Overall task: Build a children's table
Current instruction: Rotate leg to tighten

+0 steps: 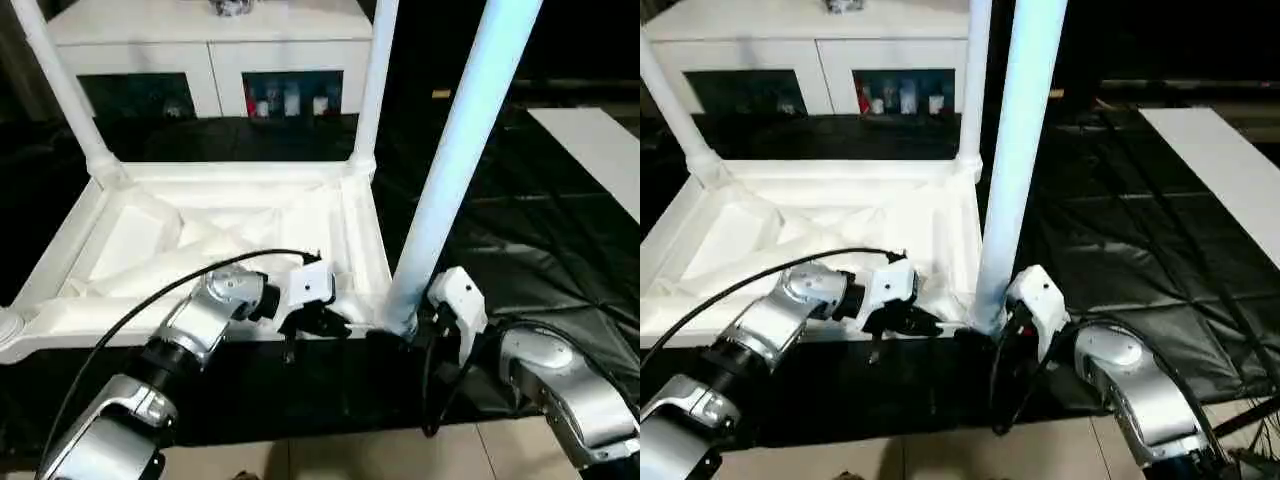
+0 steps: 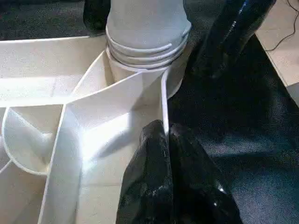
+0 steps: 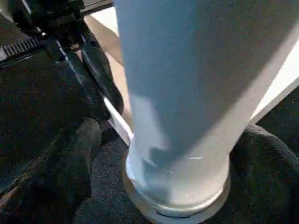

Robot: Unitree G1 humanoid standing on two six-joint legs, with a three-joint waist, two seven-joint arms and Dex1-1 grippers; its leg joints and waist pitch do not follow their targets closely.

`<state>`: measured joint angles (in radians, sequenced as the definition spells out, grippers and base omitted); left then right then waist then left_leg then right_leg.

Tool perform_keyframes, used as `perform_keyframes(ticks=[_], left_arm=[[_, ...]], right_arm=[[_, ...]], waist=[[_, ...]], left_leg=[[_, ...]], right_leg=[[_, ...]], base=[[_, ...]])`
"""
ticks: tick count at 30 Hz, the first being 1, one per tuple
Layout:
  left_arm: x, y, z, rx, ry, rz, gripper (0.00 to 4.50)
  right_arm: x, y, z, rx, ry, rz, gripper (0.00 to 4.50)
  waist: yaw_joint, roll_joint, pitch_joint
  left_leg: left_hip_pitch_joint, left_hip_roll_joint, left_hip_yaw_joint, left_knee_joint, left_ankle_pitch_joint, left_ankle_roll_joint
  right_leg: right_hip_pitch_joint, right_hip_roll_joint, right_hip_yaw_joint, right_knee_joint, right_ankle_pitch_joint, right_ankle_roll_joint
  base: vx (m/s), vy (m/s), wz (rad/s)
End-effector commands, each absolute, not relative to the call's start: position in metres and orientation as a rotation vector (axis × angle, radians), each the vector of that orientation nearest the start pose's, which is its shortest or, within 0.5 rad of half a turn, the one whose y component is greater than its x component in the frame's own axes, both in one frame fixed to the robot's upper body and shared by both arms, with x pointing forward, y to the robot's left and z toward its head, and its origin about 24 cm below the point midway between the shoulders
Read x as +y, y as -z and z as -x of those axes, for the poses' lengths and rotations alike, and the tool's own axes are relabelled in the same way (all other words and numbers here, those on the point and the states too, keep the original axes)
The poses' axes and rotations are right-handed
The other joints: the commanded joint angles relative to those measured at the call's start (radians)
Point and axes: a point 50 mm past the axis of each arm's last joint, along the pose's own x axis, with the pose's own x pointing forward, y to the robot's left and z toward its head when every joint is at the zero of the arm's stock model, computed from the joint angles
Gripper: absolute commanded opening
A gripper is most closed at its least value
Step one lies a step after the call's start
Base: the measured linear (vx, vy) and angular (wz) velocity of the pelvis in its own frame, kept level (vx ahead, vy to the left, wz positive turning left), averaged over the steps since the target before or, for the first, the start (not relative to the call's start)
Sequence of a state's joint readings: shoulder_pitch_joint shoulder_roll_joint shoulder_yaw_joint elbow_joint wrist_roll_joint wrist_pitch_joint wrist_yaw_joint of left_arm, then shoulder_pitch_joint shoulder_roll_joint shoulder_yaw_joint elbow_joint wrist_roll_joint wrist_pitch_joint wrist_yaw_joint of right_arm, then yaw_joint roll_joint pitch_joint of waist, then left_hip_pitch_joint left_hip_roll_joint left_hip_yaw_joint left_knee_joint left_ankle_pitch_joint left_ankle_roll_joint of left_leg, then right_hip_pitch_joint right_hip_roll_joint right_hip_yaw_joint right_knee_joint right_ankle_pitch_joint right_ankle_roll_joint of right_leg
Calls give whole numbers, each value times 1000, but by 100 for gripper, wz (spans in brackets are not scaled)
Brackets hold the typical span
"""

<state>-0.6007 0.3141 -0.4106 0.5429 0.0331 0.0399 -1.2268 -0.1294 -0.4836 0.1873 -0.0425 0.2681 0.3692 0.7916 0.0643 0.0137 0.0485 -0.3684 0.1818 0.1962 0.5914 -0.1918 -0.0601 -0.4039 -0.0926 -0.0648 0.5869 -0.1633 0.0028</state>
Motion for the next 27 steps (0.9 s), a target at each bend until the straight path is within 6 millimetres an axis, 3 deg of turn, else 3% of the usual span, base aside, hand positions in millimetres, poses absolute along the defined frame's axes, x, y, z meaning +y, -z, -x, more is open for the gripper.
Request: perform_keyframes(ticks=[1, 9, 10, 19, 22, 24, 27], left_arm=[[91, -51, -302, 393, 1546, -521, 0], [92, -50, -300, 418, 1556, -519, 0], [92, -50, -300, 417, 1555, -518, 0], [94, -48, -299, 438, 1557, -515, 0], [93, -46, -301, 442, 1518, -487, 0], [90, -44, -308, 439, 1447, -469, 0], [85, -43, -318, 429, 1340, -467, 0]], right_arm=[[-160, -51, -251, 364, -965, 150, 419], [-165, -50, -251, 368, -947, 145, 356], [-165, -50, -251, 367, -945, 144, 331], [-164, -46, -251, 376, -937, 122, 275], [-162, -38, -255, 386, -862, 125, 268], [-159, -30, -263, 387, -748, 124, 265], [-153, -22, -273, 383, -599, 101, 264]], waist=[[-2, -13, -59], [-2, -11, -60], [-2, -12, -60], [-2, -13, -62], [-5, -13, -61], [-10, -13, -57], [-25, -14, -50]], left_leg=[[8, 52, -22, -77, -226, 57], [9, 51, -22, -76, -222, 55], [9, 51, -22, -75, -219, 56], [9, 50, -21, -72, -202, 63], [9, 49, -20, -72, -212, 60], [9, 47, -20, -74, -245, 46], [19, 39, -26, -76, -337, 2]], right_leg=[[43, -59, 46, -69, -282, -200], [45, -59, 45, -68, -276, -206], [45, -58, 45, -67, -266, -209], [47, -58, 45, -63, -236, -220], [45, -58, 45, -66, -259, -219], [39, -57, 44, -72, -313, -209], [29, -56, 37, -92, -496, -152]], base=[[0, 0, 0], [0, 0, 0], [0, 0, 0], [0, 0, 0], [0, 0, 0], [0, 0, 0], [-18, 0, -1]])
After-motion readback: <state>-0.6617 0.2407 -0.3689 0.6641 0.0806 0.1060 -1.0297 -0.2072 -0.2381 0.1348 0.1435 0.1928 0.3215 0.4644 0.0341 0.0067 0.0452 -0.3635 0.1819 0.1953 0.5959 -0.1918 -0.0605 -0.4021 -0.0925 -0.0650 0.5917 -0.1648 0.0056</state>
